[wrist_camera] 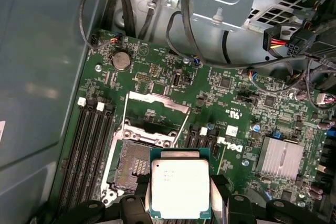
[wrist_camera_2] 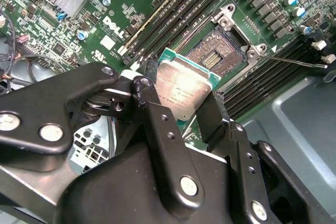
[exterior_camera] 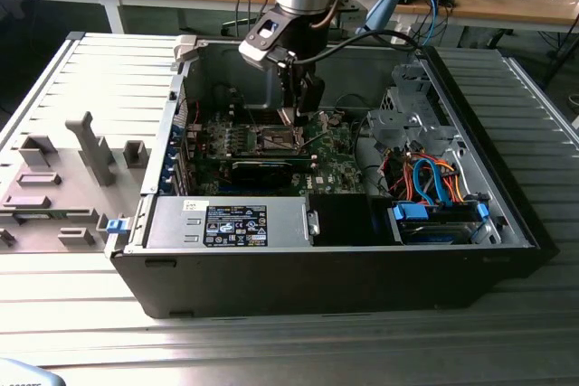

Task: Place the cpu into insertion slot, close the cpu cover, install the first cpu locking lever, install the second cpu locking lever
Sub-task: 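Place the cpu into insertion slot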

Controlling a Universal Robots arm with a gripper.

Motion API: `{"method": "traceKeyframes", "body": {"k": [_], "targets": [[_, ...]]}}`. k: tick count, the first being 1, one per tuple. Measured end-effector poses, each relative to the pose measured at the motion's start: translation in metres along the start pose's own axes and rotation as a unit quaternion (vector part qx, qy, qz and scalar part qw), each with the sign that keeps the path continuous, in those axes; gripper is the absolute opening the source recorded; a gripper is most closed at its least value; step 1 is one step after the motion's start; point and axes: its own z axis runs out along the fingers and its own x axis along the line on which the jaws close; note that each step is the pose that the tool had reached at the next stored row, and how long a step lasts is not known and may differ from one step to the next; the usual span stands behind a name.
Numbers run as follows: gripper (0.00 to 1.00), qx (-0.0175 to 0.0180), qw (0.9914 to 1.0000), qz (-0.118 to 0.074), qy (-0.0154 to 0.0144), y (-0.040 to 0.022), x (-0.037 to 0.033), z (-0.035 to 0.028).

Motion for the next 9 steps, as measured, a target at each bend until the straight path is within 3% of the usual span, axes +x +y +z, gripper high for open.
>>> {"method": "traceKeyframes", "body": {"k": [9], "targets": [[0.54, 0.0009, 0.99993, 0.012, 0.0000, 0.0000, 0.0000, 0.0002]]}}
